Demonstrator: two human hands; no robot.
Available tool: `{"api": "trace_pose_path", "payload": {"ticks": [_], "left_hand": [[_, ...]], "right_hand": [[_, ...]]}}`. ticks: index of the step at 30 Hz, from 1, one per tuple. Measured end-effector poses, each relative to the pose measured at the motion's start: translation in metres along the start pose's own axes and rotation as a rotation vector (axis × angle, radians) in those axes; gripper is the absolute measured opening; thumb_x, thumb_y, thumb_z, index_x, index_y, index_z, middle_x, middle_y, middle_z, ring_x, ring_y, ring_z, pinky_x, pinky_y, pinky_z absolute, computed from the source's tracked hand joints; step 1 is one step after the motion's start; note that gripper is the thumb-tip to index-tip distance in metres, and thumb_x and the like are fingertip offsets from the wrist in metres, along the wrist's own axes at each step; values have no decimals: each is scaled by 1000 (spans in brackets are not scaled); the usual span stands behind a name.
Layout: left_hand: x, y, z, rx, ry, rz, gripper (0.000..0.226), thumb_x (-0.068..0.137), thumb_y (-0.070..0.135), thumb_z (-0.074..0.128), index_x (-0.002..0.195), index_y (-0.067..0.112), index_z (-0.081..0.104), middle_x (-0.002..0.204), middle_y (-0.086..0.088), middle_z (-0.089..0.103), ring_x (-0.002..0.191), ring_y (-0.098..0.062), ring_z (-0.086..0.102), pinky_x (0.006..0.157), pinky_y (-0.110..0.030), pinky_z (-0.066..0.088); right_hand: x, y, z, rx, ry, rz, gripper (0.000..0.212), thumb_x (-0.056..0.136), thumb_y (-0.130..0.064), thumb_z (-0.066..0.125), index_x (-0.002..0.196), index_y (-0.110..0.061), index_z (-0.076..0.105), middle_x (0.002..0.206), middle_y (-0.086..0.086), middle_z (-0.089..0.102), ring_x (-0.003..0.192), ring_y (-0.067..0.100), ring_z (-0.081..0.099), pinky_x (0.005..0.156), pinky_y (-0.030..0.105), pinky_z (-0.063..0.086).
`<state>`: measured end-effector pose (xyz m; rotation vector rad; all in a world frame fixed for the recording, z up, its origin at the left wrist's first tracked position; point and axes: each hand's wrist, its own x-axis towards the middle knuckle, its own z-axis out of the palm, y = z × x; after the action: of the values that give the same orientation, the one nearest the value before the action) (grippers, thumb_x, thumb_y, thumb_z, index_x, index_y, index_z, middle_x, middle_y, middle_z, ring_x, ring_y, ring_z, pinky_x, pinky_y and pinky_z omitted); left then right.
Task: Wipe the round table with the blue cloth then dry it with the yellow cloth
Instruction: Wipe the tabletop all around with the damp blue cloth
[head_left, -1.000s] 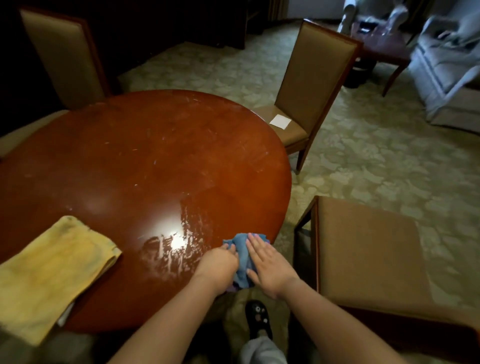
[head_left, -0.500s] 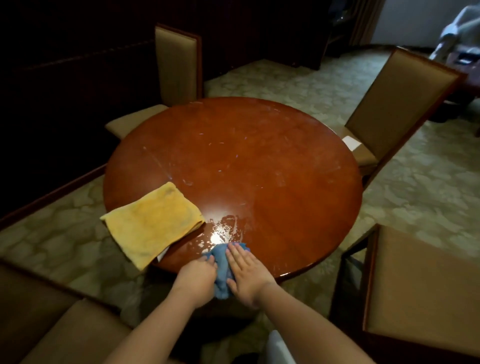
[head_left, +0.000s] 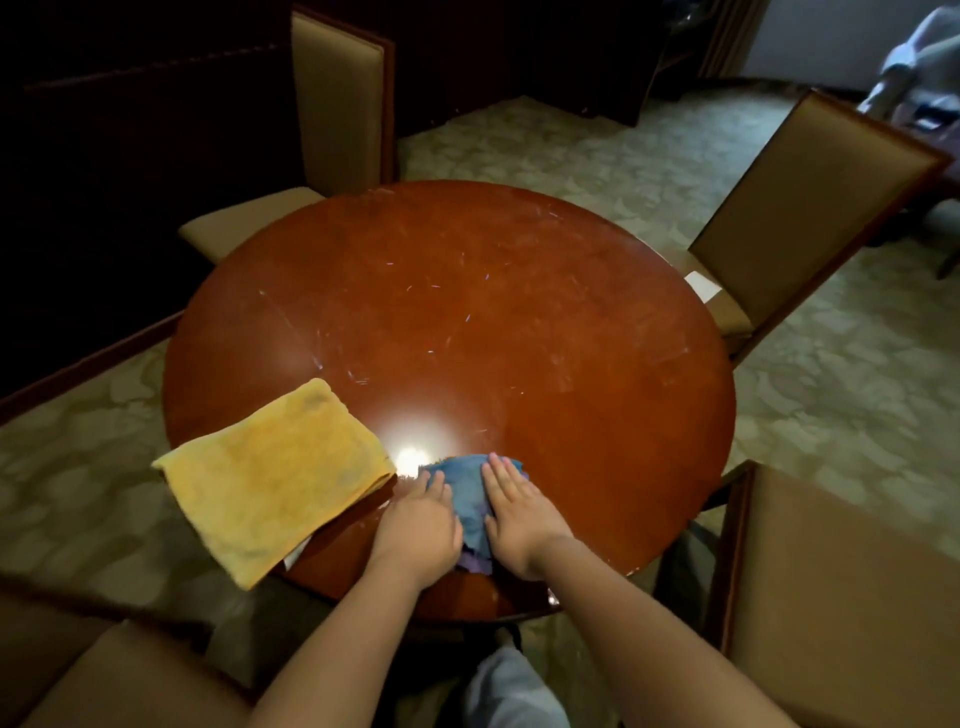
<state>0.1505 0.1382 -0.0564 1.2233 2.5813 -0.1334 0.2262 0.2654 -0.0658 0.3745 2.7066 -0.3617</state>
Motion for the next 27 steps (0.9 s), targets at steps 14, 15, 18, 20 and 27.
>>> {"api": "trace_pose_path", "payload": {"ticks": [14, 15, 18, 20, 27], "left_hand": [[116, -29, -38, 162, -50, 24, 58, 100, 31, 38, 148, 4, 22, 157, -13, 18, 145, -24, 14, 113, -30, 22], [116, -30, -44, 175, -36, 43, 55, 100, 30, 38, 147, 4, 26, 155, -12, 22, 144, -23, 18, 112, -28, 20], [109, -30, -46, 193, -12, 57, 46, 101, 27, 37, 141, 6, 38, 148, -10, 36, 138, -21, 30, 108, -28, 25], [97, -27, -43, 176, -71, 18, 42, 96, 28, 44, 133, 7, 47, 140, -10, 45, 128, -22, 43, 100, -31, 37], [31, -6, -36, 195, -234, 35, 27, 87, 28, 58, 110, 15, 65, 117, -8, 64, 106, -25, 60, 85, -29, 45]], "right_hand": [[107, 33, -53, -82, -7, -48, 63, 102, -30, 23, 150, -5, -10, 157, 9, -17, 145, 19, -13, 116, 30, -5], [111, 35, -54, -88, -14, -55, 63, 102, -30, 22, 150, -6, -10, 157, 9, -17, 145, 19, -13, 117, 31, -5], [111, 36, -51, -109, -3, -79, 63, 101, -32, 21, 150, -6, -10, 157, 9, -16, 145, 19, -12, 117, 31, -4], [102, 31, -49, -127, -14, -103, 67, 95, -40, 8, 150, -7, -9, 157, 9, -17, 146, 20, -12, 116, 31, -5], [41, 0, -17, -110, 18, -109, 78, 79, -42, 15, 137, 2, 44, 145, 10, 17, 136, 25, 35, 107, 37, 22]]}}
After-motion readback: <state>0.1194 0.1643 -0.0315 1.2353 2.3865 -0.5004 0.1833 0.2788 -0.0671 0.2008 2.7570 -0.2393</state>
